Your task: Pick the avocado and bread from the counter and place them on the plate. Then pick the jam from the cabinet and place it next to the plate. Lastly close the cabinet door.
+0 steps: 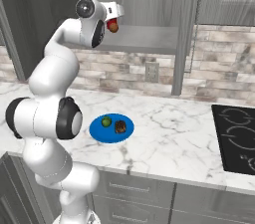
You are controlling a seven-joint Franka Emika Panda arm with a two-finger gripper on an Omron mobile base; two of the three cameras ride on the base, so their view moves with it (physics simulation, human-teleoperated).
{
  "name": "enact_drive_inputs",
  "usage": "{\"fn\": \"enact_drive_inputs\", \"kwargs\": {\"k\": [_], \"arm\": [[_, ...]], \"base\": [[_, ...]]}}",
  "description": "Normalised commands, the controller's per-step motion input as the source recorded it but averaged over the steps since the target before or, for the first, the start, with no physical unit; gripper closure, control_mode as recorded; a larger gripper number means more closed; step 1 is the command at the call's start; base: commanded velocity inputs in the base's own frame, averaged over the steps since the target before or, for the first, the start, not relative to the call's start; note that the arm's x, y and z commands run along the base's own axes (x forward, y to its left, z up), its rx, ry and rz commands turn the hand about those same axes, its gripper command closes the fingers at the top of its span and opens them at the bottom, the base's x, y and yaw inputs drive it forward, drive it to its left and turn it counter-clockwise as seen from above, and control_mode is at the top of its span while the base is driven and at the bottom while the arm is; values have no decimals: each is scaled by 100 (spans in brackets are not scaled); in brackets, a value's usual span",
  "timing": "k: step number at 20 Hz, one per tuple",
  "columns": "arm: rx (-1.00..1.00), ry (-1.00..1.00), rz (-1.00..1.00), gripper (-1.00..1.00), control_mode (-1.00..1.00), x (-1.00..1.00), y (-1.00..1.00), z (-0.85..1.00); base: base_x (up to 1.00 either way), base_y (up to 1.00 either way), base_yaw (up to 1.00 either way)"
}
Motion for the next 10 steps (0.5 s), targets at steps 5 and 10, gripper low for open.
{"fn": "enact_drive_inputs", "kwargs": {"k": [5, 10], "arm": [[0, 6, 0, -100, -100, 22, 7, 0], [0, 3, 0, -100, -100, 23, 5, -2]], "base": [[0, 0, 0], [0, 0, 0]]}}
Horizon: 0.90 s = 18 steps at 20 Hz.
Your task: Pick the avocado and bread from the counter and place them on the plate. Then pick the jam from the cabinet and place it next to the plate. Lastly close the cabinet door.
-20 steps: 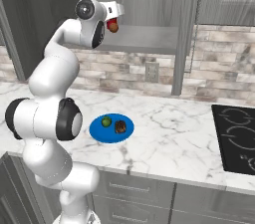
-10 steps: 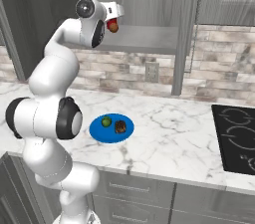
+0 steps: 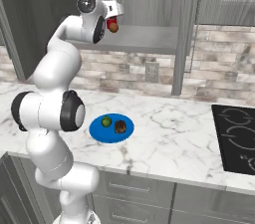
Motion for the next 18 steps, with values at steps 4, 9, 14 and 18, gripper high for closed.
{"fn": "enact_drive_inputs", "kwargs": {"k": [4, 9, 14, 18], "arm": [[0, 2, 0, -100, -100, 21, 2, -7], [0, 0, 0, -100, -100, 14, 0, -8], [0, 0, 0, -100, -100, 17, 0, -2], [0, 0, -1, -100, -100, 21, 0, 0]], "base": [[0, 0, 0], [0, 0, 0], [0, 0, 0], [0, 0, 0]]}}
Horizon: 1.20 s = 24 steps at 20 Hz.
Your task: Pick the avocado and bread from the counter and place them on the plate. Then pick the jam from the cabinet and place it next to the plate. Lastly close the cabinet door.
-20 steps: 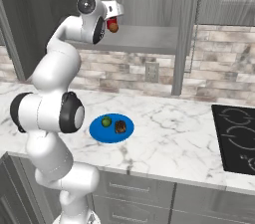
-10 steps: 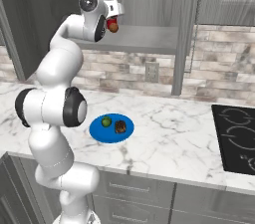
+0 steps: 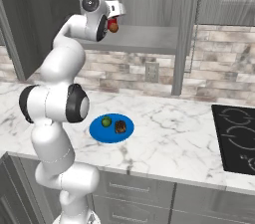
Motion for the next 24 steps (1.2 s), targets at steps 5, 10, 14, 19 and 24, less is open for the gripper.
{"fn": "enact_drive_inputs", "kwargs": {"k": [5, 10, 14, 19, 24], "arm": [[0, 3, -1, -100, -100, 25, 0, 0], [1, 9, 0, -100, -100, 29, 0, 0], [0, 7, 0, -100, -100, 18, 0, 0], [0, 2, 0, -100, -100, 7, 0, 0], [0, 0, 0, -100, -100, 3, 0, -5]], "base": [[0, 0, 0], [0, 0, 0], [0, 0, 0], [0, 0, 0], [0, 0, 0]]}}
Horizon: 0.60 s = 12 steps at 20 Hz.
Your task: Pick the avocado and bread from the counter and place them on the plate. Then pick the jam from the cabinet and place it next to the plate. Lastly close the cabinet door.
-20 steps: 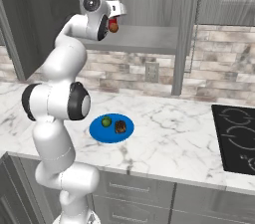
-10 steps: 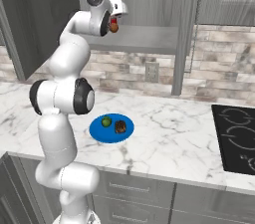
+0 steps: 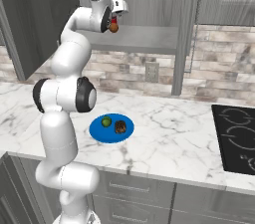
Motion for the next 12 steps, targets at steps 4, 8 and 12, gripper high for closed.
{"fn": "enact_drive_inputs", "kwargs": {"k": [4, 8, 12], "arm": [[0, 0, 0, -100, -100, 4, 0, -12], [0, 1, 0, -100, -100, 9, 0, -10], [0, 1, 0, -100, -100, 22, 3, -12]], "base": [[0, 0, 0], [0, 0, 0], [0, 0, 0]]}}
